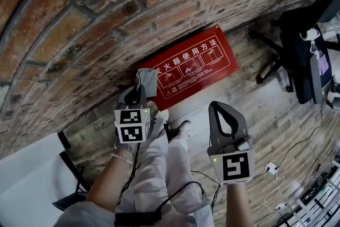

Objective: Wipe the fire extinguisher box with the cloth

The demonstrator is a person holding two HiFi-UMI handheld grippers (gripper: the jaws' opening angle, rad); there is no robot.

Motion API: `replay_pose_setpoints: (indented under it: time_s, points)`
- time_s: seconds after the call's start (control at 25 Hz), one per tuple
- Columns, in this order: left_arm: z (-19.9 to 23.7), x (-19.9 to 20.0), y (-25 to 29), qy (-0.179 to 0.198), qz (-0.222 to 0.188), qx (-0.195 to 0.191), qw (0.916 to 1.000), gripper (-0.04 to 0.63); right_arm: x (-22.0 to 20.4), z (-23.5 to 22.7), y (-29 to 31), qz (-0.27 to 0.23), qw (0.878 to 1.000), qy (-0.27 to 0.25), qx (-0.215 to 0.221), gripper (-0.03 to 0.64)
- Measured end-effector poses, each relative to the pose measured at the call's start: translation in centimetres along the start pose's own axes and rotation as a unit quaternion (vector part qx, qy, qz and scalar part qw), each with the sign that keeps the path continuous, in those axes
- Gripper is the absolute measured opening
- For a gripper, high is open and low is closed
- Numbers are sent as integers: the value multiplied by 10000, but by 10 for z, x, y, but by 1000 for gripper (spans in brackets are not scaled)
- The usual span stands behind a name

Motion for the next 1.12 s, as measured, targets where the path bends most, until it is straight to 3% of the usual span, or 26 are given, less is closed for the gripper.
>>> replay_pose_setpoints:
  time_s: [0.28, 0.48, 1.12]
  points:
    - [-51, 28, -21, -137, -434, -621, 9970, 12, -5, -16, -17, -31, 9998, 82, -201, 11]
    - [-90, 46, -13, -624, -572, -1082, 9905, 12, -17, -29, -28, 8, 9993, 191, -335, 11]
    - [-197, 102, 49, -1027, -896, -1858, 9731, 12, -48, -70, -48, 110, 9965, 467, -682, 11]
Point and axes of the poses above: the fingertips, and each gripper's own axes: y forward along the fingers, z to its left, x out of its top, the point moved 8 cm from there along -y, backward along the fingers, and after that the axes turned 3 degrees about y, right-handed, at the moved point
